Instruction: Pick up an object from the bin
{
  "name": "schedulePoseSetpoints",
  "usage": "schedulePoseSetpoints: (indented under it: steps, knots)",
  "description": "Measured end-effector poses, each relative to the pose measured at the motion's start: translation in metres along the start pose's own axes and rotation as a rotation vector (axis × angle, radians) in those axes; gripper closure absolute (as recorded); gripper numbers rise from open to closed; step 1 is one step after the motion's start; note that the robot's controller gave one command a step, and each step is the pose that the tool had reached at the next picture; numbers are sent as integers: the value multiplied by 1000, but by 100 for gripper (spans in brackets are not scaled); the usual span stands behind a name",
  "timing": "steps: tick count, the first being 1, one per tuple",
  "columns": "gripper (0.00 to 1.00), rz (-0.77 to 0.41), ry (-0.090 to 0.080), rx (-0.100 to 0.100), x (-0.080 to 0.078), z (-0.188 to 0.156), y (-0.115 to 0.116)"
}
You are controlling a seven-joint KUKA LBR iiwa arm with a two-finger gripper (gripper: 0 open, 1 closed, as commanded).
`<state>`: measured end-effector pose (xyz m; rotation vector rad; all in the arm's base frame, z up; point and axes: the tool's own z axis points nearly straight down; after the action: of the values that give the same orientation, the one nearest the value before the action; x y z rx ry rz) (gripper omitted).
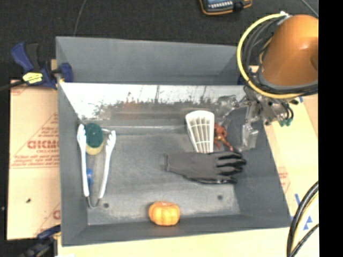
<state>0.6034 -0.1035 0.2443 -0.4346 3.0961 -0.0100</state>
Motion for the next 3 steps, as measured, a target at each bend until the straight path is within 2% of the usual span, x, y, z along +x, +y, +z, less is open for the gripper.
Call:
schedulePoseSetpoints:
  steps: [1, 2, 3]
  knots:
    - [0, 146, 6, -5, -28, 76, -14]
    - [0, -8, -13, 4, 0, 56, 19]
    - [0, 26, -2, -2, -7, 40, 13]
